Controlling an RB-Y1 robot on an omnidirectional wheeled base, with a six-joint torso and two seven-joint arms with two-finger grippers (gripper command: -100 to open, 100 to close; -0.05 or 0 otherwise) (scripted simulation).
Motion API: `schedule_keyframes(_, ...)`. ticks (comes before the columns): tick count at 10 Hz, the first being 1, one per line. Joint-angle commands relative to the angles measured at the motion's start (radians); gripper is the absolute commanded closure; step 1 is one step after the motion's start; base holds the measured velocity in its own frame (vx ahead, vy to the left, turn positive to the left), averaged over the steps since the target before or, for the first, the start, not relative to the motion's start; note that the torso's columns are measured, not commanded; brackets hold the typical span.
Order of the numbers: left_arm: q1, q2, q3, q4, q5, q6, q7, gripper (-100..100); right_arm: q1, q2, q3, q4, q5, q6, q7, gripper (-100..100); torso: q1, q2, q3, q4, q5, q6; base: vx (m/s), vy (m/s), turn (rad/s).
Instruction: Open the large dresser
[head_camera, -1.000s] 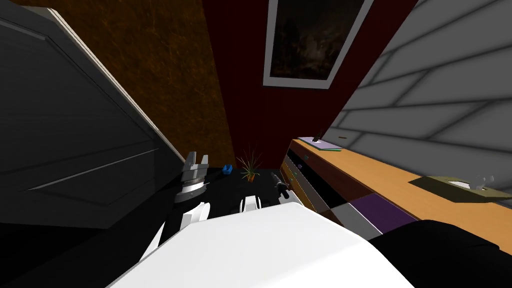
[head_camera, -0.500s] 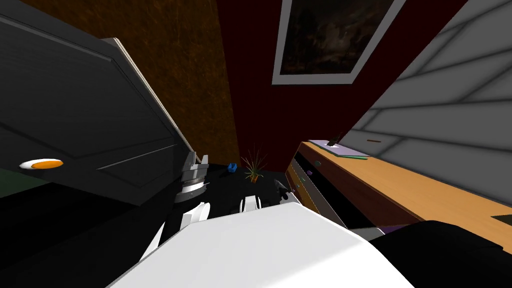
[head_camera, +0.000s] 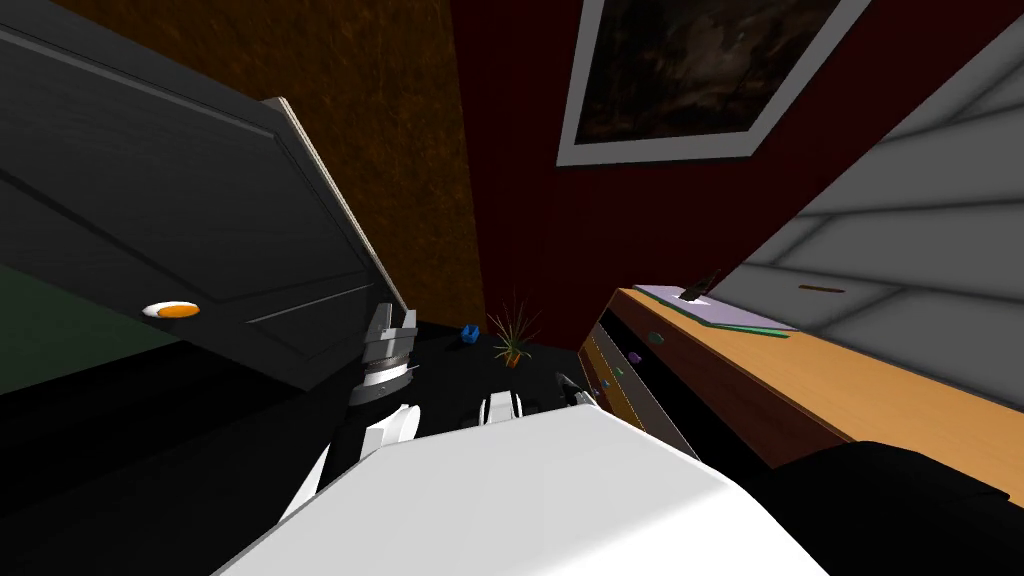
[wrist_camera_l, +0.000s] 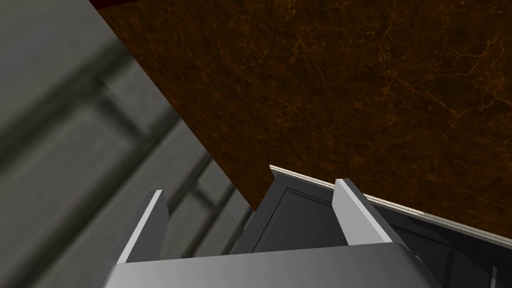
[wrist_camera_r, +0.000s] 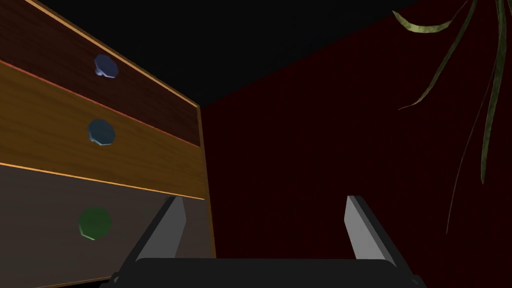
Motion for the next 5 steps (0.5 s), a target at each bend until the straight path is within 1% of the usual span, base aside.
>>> schedule_keyframes(1,0.0,0.0,0.0,0.0,0.0,0.0,0.0,0,-0.007,-0.02,0.0,0.08,0.029,0.07,0.018,-100,-0.001,-0.001,-0.001,0.0,0.0,0.001,0.046,-0.042,0.204)
schedule_keyframes(2,0.0,0.0,0.0,0.0,0.0,0.0,0.0,0,-0.007,-0.02,0.0,0.085,0.029,0.094,0.018,-100,-0.001,-0.001,-0.001,0.0,0.0,0.001,0.04,-0.042,0.113)
schedule_keyframes(3,0.0,0.0,0.0,0.0,0.0,0.0,0.0,0,-0.014,-0.029,-0.003,0.121,0.053,0.126,0.027,-100,-0.001,-0.001,-0.001,0.0,0.0,0.001,0.05,-0.045,0.249)
schedule_keyframes(4,0.0,0.0,0.0,0.0,0.0,0.0,0.0,0,-0.014,-0.029,-0.003,0.145,0.053,0.143,0.027,-100,-0.001,-0.001,-0.001,0.0,0.0,0.0,0.05,-0.043,0.098)
schedule_keyframes(5,0.0,0.0,0.0,0.0,0.0,0.0,0.0,0,-0.02,-0.039,-0.007,0.172,0.077,0.17,0.035,-100,0.0,-0.001,-0.001,0.0,0.0,0.001,0.058,-0.051,0.191)
